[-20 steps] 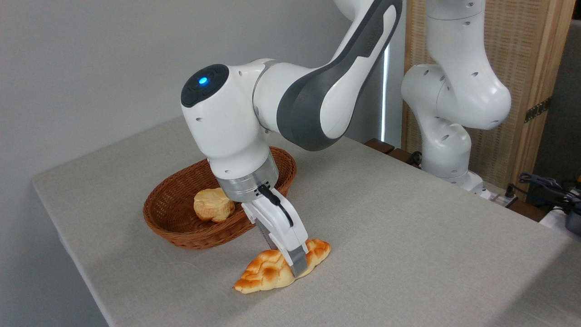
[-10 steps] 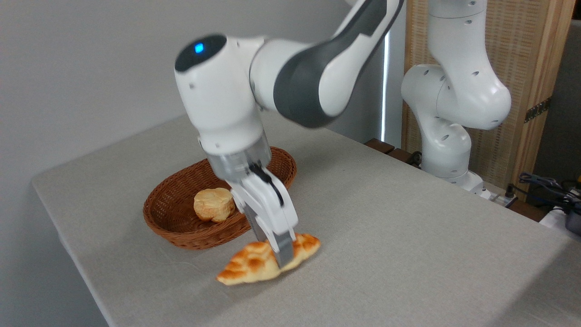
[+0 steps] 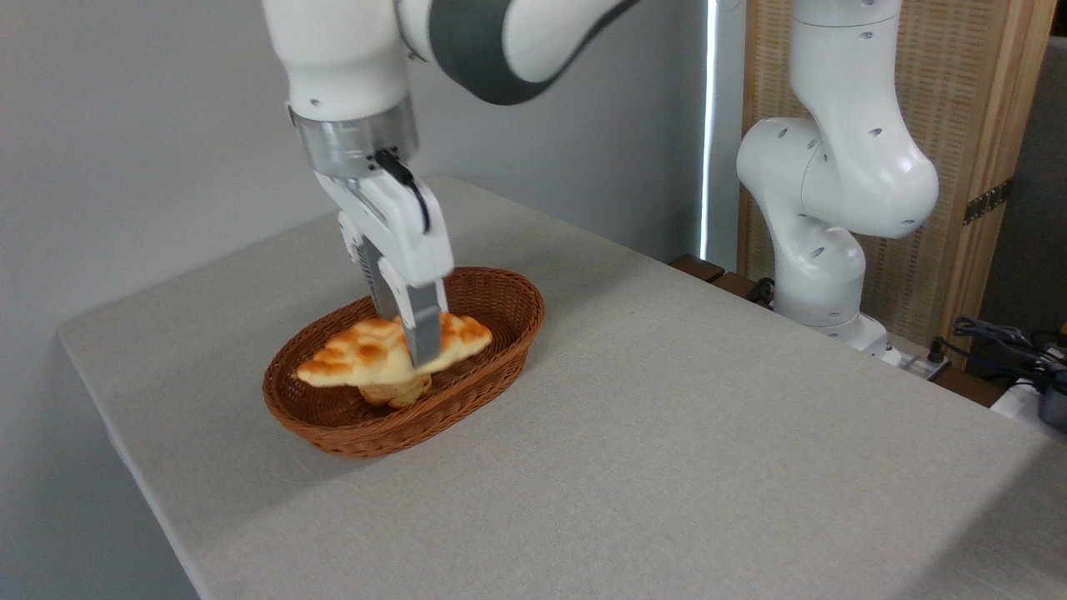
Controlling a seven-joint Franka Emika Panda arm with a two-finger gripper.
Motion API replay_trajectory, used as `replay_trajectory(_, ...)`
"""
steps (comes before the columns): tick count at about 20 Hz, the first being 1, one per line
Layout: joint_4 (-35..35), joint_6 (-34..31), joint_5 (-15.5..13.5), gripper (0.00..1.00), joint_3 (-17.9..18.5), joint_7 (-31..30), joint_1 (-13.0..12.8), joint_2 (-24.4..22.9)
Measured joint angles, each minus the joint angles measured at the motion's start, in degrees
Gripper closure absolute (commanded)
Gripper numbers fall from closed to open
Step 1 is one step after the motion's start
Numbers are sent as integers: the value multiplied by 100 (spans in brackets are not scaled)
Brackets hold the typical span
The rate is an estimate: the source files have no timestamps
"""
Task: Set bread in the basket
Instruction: 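Lower the pastry into the basket and open the gripper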
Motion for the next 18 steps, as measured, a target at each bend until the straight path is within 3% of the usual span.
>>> replay_trajectory(2,-2,-2,0,28,-269,-281,-11,39)
replay_trajectory(5,-7,-11,0,15,-539,-550,-18,121)
replay_trajectory(7,-17,-15,59,0,-736,-714,-20,228)
replay_trajectory(11,-21,-15,346,0,-1061,-1129,-24,527)
replay_trajectory(18,6,-14,395,0,-1089,-1160,-7,623)
